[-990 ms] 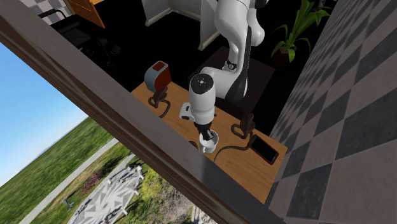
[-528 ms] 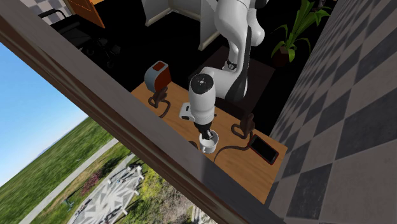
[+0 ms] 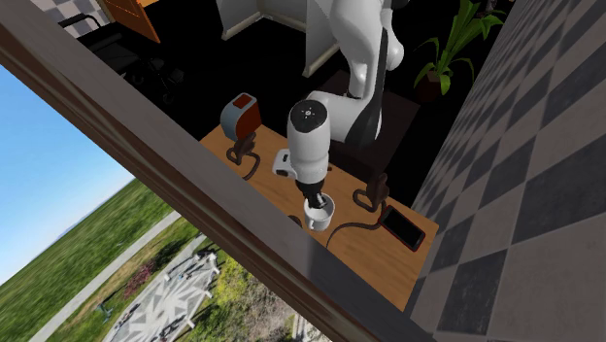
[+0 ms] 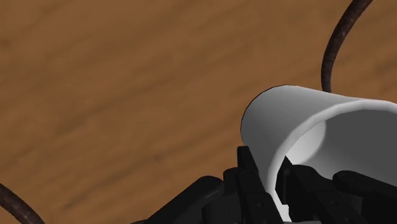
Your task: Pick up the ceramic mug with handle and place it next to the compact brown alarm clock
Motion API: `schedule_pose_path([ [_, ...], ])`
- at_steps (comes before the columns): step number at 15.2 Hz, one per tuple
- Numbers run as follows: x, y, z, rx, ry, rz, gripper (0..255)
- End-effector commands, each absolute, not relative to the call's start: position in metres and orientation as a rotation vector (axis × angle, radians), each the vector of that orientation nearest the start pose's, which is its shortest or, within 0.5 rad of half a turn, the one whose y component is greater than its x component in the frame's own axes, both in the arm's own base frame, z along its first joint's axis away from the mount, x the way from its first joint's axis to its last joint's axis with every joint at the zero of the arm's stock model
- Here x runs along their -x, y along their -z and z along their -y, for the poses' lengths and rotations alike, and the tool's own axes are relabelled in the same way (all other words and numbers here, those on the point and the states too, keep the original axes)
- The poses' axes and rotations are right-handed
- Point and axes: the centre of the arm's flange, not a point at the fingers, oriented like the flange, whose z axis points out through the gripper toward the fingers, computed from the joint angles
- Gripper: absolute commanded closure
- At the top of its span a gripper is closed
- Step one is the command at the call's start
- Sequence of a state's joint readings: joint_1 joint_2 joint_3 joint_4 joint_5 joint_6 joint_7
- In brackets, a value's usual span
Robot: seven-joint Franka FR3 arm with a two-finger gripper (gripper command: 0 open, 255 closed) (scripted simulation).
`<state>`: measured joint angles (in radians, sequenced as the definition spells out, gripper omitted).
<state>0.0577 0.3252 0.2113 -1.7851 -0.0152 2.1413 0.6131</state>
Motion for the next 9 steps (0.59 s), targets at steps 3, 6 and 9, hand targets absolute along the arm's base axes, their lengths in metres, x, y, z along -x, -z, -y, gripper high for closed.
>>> schedule_pose_path([
  [3,-0.622,-0.401,-0.161,3.030,0.018,-0.533,255],
  [6,-0.622,-0.417,-0.161,3.030,0.018,-0.533,255],
  [9,-0.622,-0.433,-0.161,3.030,0.018,-0.533,255],
])
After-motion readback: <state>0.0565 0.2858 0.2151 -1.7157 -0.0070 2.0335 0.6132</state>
